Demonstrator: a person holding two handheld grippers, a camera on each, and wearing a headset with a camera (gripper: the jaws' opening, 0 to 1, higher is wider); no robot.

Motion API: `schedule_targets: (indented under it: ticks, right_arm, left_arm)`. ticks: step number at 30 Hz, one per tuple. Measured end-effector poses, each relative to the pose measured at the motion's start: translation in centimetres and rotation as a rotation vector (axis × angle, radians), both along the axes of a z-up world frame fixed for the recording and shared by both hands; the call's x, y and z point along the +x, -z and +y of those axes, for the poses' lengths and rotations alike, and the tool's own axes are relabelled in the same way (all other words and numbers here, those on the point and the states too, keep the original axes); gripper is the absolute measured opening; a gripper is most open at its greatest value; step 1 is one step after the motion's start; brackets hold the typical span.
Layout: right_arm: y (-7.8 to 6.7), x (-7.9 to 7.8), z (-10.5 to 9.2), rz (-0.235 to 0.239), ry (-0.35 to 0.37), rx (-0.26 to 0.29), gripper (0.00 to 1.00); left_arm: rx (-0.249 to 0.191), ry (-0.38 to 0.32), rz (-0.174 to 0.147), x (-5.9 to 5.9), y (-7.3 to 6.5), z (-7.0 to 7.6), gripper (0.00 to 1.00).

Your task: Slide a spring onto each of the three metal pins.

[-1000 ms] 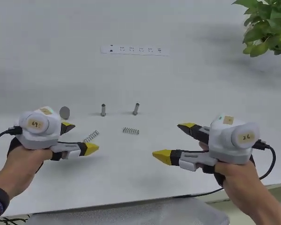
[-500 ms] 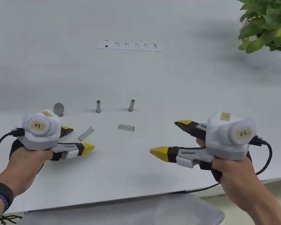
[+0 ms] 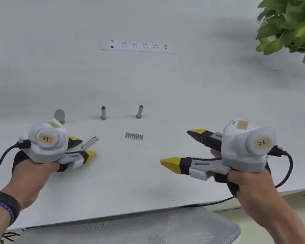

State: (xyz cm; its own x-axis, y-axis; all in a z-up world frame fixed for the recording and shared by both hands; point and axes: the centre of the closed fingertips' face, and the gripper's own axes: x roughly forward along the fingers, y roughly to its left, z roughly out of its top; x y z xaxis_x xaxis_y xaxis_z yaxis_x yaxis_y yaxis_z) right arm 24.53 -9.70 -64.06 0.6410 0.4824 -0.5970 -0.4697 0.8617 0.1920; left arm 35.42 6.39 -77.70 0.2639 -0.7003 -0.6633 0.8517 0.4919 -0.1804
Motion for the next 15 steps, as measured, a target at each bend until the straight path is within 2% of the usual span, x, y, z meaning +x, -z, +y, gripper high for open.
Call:
schedule_targets:
  ticks: [11,15]
  right_arm:
    - [0.1,0.0,0.0,0.004,-0.002,0.000,0.69]
    - [0.0,0.0,0.0,0.001,-0.009,-0.006,0.69]
  left_arm:
    - [0.059,-0.019,-0.067,1.3,0.4,0.5,0.03]
    - [0.064,-0.019,-0.064,1.4,0.5,0.3,0.03]
